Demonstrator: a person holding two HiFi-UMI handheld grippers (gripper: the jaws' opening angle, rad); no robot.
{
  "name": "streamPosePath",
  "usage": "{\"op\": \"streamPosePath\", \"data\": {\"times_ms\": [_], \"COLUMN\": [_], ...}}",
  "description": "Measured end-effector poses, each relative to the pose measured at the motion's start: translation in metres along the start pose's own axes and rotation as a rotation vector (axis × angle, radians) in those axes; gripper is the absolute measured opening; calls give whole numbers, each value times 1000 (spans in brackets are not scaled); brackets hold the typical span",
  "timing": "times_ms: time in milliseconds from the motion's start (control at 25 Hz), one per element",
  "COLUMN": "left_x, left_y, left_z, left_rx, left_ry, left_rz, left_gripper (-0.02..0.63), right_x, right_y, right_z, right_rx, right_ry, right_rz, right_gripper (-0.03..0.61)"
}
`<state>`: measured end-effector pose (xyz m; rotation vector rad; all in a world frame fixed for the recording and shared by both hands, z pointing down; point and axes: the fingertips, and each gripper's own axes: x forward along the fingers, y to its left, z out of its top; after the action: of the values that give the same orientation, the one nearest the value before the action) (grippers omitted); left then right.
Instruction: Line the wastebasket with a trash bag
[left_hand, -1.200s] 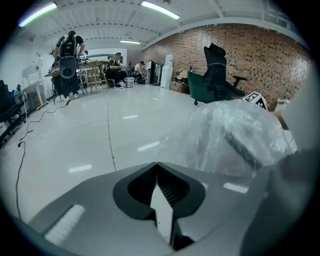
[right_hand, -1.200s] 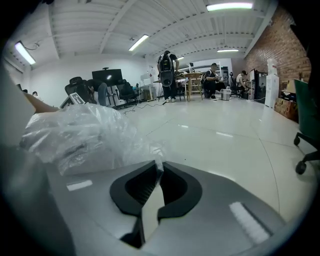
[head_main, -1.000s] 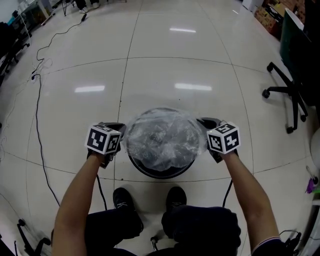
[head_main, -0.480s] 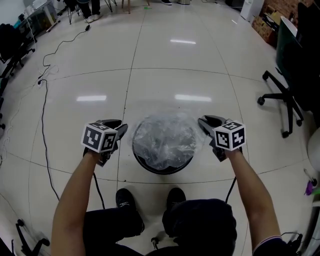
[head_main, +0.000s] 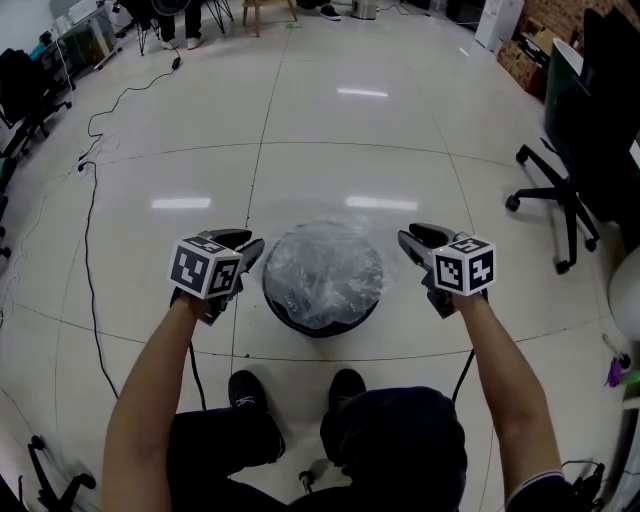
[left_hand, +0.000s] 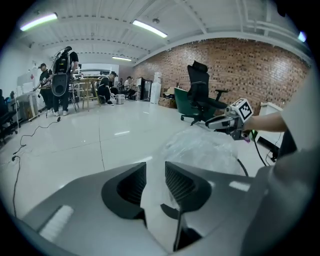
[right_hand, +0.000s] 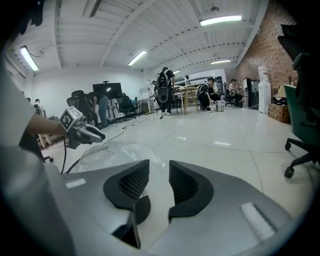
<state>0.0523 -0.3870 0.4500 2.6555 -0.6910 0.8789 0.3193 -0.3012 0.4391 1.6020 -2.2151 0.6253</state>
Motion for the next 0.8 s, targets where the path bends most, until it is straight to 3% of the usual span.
{"op": "streamPosePath", "data": {"times_ms": [360, 560, 640, 720, 800], "left_x": [20, 36, 41, 42, 42], "left_y": [-15, -13, -13, -14, -15], "left_z": [17, 11, 9, 8, 11], "left_rx": [22, -10, -18, -14, 2], "left_ry": [0, 35, 44, 45, 36], "left_rz": [-26, -52, -60, -61, -57], "left_gripper": [117, 117, 117, 108, 59], "right_x": [23, 50, 56, 57, 55], "right_y": [32, 44, 46, 49, 54], "right_z": [25, 17, 8, 4, 7], "right_rx": [-17, 13, -8, -24, -25], "right_ry": [-21, 47, 92, 102, 89], "right_rz": [84, 150, 157, 167, 184], "right_gripper": [140, 156, 114, 13, 3]}}
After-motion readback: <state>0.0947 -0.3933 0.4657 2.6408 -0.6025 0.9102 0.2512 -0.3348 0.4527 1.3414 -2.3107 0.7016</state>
